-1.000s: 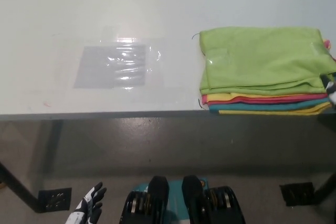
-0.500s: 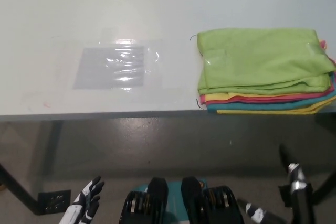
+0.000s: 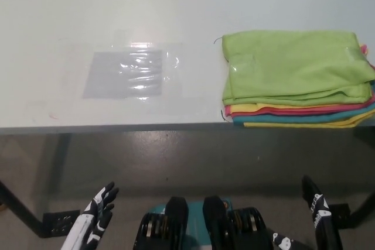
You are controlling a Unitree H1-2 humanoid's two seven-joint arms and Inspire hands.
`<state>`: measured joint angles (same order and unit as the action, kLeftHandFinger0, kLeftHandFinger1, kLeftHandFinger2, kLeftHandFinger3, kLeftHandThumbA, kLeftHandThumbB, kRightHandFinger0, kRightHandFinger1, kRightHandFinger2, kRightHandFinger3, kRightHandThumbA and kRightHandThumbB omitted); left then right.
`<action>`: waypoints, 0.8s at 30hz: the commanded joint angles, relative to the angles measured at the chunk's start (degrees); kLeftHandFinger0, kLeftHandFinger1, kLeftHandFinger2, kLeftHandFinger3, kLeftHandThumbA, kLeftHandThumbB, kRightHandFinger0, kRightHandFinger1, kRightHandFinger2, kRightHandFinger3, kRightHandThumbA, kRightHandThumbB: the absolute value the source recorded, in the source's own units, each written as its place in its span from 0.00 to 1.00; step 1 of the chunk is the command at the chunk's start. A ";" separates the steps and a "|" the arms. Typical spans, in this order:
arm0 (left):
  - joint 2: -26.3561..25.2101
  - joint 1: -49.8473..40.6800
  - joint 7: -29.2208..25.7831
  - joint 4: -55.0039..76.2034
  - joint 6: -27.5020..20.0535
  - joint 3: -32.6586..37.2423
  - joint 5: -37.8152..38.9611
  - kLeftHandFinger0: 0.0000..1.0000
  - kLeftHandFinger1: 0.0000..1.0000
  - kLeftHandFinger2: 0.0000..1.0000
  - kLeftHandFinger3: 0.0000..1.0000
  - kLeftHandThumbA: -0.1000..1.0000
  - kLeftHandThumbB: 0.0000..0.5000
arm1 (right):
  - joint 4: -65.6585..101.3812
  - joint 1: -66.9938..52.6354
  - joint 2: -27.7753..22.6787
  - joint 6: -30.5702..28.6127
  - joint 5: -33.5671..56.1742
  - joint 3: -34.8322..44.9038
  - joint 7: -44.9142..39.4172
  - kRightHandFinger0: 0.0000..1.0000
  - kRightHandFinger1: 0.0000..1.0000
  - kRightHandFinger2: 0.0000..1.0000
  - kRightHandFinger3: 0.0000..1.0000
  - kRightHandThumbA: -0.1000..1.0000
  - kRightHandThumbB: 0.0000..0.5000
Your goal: A stack of folded microfibre clothes with a single fold is kept infront of the robot. the robot uses its right hand to grab one end of the clothes and pulla it away from the other end to unfold
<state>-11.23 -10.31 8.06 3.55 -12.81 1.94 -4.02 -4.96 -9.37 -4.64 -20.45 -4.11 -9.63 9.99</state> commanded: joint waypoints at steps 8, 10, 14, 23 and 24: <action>-0.33 2.53 -1.02 -0.16 -1.06 -4.08 3.86 1.00 1.00 1.00 1.00 0.95 0.77 | -0.35 1.85 0.65 -2.21 0.96 1.67 -2.91 1.00 1.00 1.00 1.00 1.00 0.76; -0.25 2.89 -0.96 -0.26 -0.89 -4.67 4.12 1.00 1.00 1.00 1.00 0.96 0.78 | -0.38 2.00 0.58 -2.23 0.75 1.89 -2.97 1.00 1.00 1.00 1.00 1.00 0.77; 0.08 3.46 -1.14 0.43 0.70 -5.55 4.35 1.00 1.00 1.00 1.00 0.95 0.77 | 0.07 1.87 0.53 -2.24 1.18 2.32 -3.82 1.00 1.00 1.00 1.00 1.00 0.77; -0.16 6.22 -0.33 -0.37 1.82 -6.30 5.58 1.00 1.00 1.00 1.00 0.95 0.81 | 2.04 0.95 0.81 -1.58 0.44 3.37 -4.18 1.00 1.00 1.00 1.00 1.00 0.70; -0.17 6.49 -0.24 -0.27 2.04 -6.34 5.79 1.00 1.00 1.00 1.00 0.95 0.80 | 2.12 0.96 0.86 -1.67 0.36 3.42 -4.22 1.00 1.00 1.00 1.00 1.00 0.70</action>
<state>-10.99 -5.31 7.88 3.09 -11.36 -3.83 -0.40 -5.03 -8.44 -4.23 -20.43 -3.32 -6.84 6.68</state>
